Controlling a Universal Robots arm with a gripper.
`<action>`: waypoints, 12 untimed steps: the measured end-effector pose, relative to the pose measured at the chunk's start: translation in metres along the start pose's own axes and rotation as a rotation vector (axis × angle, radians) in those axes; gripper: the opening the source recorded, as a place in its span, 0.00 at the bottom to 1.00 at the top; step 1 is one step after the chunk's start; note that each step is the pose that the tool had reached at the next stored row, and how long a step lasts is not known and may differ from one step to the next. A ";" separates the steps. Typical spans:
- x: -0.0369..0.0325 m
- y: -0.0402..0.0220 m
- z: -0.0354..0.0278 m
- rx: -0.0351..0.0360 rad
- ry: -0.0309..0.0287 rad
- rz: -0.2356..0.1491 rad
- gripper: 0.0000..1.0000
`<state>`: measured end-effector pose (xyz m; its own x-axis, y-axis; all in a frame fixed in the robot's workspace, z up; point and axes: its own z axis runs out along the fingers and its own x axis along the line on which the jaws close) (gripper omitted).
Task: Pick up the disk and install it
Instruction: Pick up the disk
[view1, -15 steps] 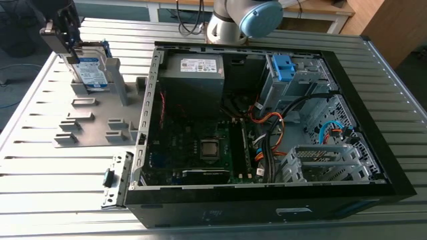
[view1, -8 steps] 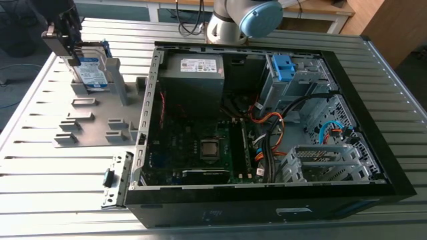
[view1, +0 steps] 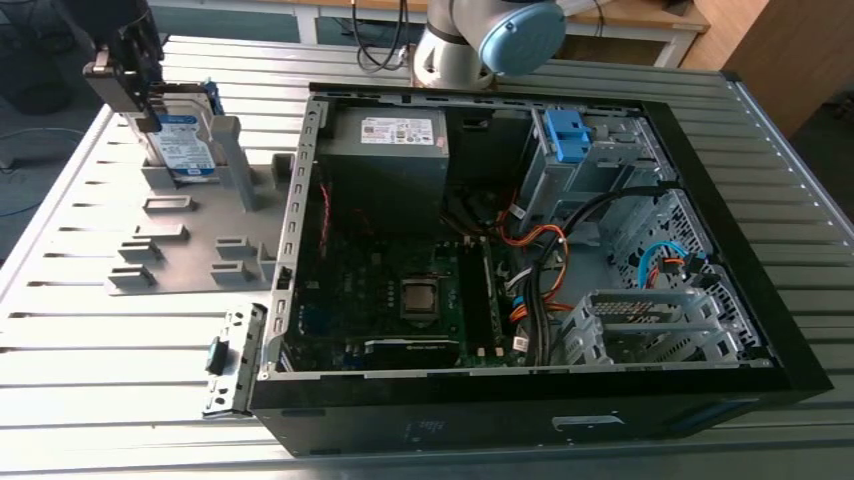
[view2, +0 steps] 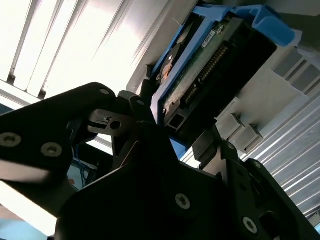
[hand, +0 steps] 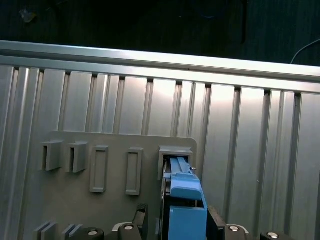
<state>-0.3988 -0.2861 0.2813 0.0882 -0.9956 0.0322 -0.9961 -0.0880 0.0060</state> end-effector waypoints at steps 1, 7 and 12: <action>0.0000 0.0000 0.0000 -0.0001 0.0000 0.000 0.58; 0.0000 0.0000 0.0000 -0.0001 0.0000 0.001 0.37; 0.0000 0.0000 0.0000 -0.0001 0.0000 0.003 0.37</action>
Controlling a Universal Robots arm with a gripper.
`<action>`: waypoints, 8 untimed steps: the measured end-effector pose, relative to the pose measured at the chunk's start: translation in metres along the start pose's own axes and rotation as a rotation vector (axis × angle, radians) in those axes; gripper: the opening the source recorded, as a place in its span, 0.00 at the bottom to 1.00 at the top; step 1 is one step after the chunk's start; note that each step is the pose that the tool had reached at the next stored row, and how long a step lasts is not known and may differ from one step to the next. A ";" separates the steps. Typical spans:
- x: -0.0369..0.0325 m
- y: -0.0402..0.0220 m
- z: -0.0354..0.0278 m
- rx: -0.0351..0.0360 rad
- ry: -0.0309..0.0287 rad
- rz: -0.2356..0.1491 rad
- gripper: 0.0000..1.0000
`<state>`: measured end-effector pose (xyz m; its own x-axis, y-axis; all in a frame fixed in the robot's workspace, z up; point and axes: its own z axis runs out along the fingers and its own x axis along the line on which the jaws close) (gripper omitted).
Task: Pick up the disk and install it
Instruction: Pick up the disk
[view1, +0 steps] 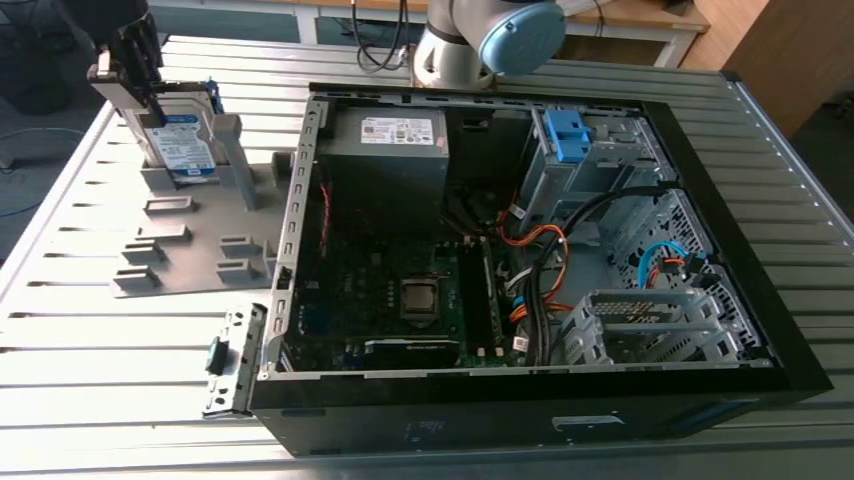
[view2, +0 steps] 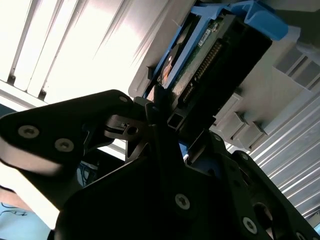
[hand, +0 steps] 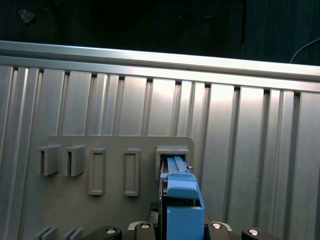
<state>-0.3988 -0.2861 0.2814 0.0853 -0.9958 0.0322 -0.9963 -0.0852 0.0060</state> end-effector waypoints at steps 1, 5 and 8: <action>0.0000 0.0000 0.0000 0.0000 0.0000 0.000 0.37; 0.0000 0.0000 0.0000 0.0000 0.0000 0.000 0.37; 0.0000 0.0000 -0.0002 0.0001 -0.0001 0.001 0.37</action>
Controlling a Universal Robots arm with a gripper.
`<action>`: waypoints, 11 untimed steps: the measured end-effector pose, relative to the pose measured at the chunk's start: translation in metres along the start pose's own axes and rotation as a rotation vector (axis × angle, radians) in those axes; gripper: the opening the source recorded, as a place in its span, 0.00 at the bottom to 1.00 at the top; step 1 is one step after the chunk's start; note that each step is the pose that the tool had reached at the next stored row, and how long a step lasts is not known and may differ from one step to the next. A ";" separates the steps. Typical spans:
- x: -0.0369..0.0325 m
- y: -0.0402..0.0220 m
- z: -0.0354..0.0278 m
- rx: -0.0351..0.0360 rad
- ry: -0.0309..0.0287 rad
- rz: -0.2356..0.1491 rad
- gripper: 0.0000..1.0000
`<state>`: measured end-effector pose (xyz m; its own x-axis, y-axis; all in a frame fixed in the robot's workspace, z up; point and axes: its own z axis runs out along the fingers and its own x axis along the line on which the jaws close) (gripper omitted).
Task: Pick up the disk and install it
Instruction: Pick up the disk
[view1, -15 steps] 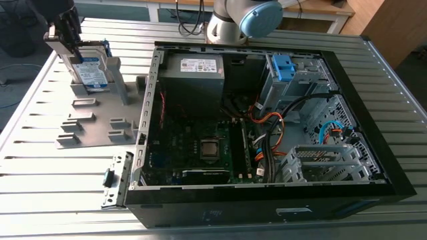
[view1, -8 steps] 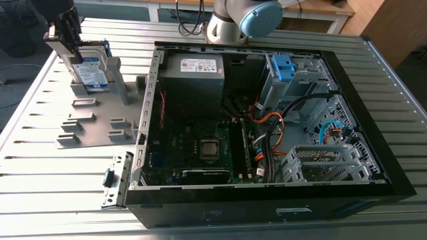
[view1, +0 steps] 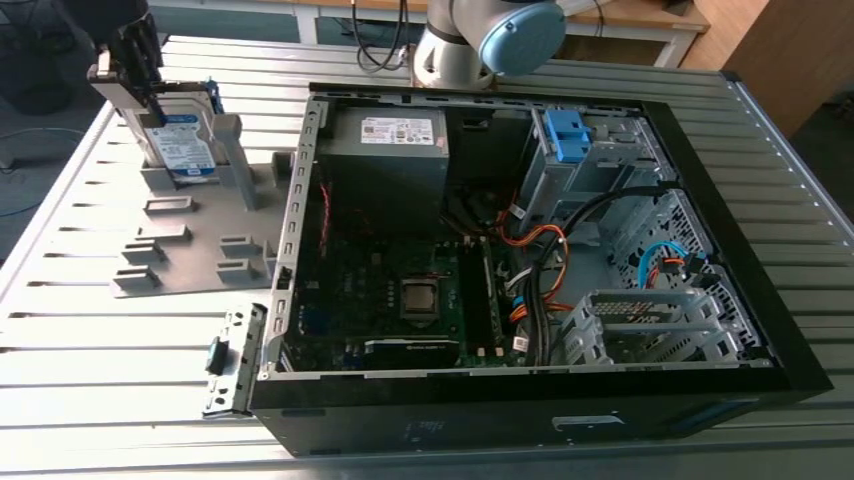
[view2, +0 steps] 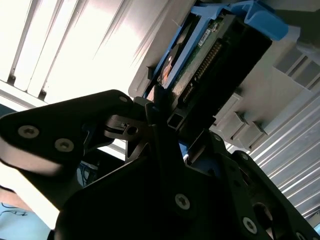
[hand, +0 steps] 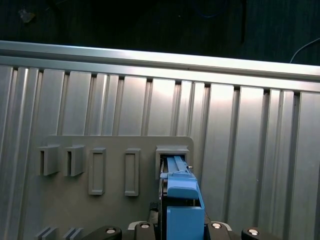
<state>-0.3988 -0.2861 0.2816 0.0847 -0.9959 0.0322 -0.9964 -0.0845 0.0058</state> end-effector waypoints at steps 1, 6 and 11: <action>0.0000 0.0000 -0.0007 -0.0001 0.0000 0.000 0.37; 0.0002 0.0001 -0.0060 -0.0001 -0.0007 0.000 0.37; 0.0003 0.0001 -0.0099 -0.0001 -0.0008 0.000 0.37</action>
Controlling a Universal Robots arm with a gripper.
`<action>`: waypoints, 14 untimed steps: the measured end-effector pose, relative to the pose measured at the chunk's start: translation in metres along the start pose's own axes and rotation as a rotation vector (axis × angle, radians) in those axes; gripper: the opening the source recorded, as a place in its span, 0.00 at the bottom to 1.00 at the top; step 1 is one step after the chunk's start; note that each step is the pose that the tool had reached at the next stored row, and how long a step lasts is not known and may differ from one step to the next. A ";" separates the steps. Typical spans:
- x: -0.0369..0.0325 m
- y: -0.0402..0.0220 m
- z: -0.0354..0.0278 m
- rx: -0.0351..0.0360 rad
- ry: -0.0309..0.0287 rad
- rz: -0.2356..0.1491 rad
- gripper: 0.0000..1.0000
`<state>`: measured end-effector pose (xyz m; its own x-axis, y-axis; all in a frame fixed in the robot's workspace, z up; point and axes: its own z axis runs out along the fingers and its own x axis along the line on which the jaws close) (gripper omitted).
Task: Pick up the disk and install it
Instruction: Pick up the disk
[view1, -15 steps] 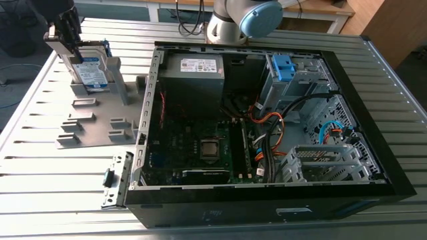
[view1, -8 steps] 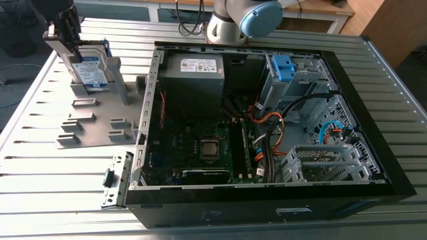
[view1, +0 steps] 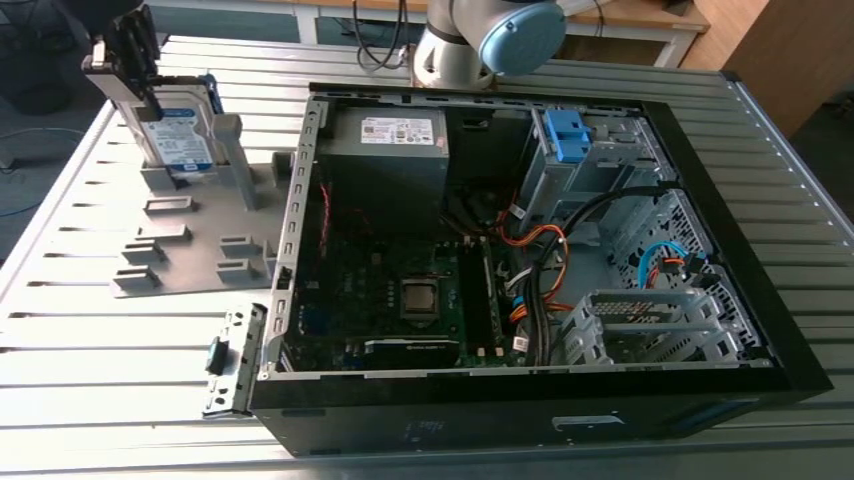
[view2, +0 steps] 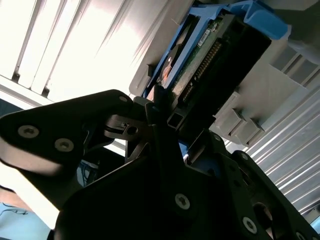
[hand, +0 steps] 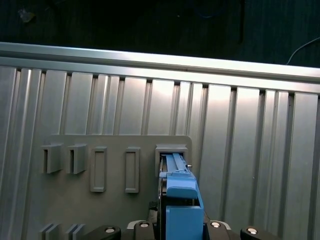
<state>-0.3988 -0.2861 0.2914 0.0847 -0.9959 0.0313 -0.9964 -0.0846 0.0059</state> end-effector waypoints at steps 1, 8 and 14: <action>0.0000 0.0000 -0.0005 0.0000 0.0000 0.000 0.37; 0.0001 0.0000 -0.0047 0.0000 -0.0001 0.000 0.37; 0.0003 0.0001 -0.0081 0.0001 -0.0002 0.000 0.37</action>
<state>-0.3988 -0.2861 0.2996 0.0847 -0.9959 0.0312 -0.9964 -0.0846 0.0058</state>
